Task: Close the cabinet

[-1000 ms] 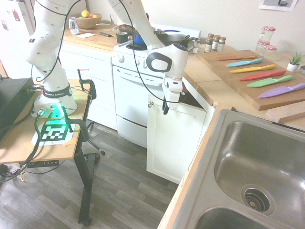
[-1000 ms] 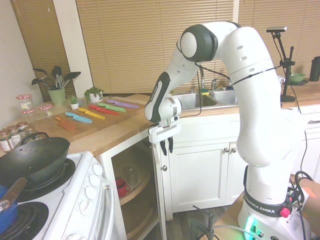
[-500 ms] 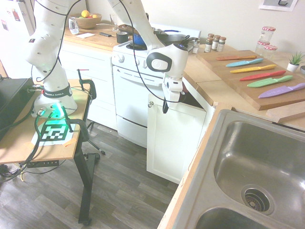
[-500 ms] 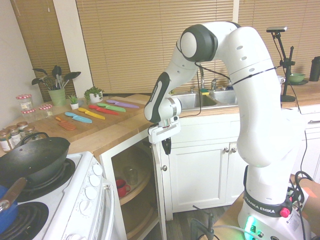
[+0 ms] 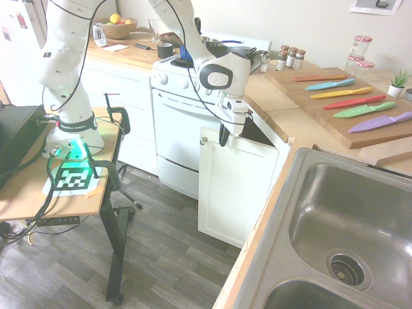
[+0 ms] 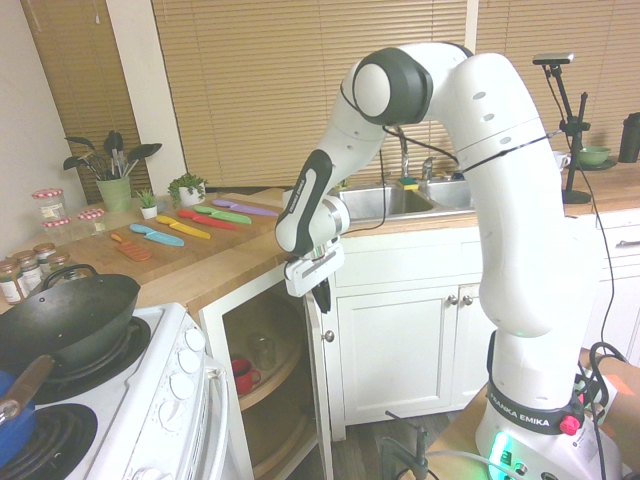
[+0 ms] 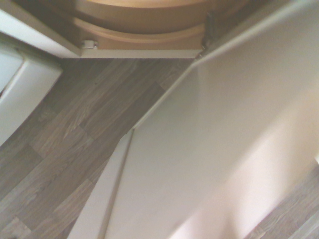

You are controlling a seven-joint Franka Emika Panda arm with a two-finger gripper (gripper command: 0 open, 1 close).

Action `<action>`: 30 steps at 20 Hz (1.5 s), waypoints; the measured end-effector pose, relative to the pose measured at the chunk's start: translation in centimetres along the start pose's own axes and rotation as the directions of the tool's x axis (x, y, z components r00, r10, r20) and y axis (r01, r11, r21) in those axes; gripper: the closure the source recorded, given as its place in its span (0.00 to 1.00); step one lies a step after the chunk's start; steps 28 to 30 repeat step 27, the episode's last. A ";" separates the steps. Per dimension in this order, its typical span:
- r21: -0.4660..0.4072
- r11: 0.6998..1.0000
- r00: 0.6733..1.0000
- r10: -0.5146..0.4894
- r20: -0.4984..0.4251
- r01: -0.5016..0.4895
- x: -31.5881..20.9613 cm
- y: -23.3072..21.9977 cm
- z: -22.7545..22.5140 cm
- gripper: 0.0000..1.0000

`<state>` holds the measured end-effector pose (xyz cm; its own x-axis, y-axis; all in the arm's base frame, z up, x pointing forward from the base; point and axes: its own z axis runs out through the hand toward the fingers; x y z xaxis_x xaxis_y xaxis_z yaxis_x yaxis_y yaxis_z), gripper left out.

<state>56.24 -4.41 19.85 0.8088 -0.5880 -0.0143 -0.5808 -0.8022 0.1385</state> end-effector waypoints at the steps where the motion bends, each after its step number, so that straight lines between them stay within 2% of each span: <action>1: 0.002 1.000 1.000 -0.011 -0.003 0.011 -0.1 -0.4 -0.2 1.00; 5: 0.014 0.998 0.998 -0.062 -0.011 0.062 -0.2 -3.1 -2.0 1.00; 10: 0.047 0.990 0.991 -0.135 -0.018 0.136 -0.8 -10.3 -3.4 1.00; 13: 0.051 0.989 0.991 -0.135 -0.016 0.136 0.3 -13.4 -2.4 1.00; 15: 0.054 0.990 0.992 -0.127 -0.023 0.128 1.0 -13.7 -2.2 1.00; 18: 0.055 0.994 0.995 -0.090 -0.049 0.093 1.7 -10.6 -3.5 1.00; 22: 0.063 0.998 0.999 -0.009 -0.054 0.012 2.3 -2.1 -6.2 1.00; 26: 0.084 0.996 0.999 0.040 -0.032 -0.037 -0.5 4.0 -4.6 1.00; 27: 0.087 0.995 0.999 0.045 -0.023 -0.042 -1.9 4.8 -3.6 0.00; 30: 0.087 0.995 0.999 0.045 -0.023 -0.042 -1.9 4.8 -3.6 0.00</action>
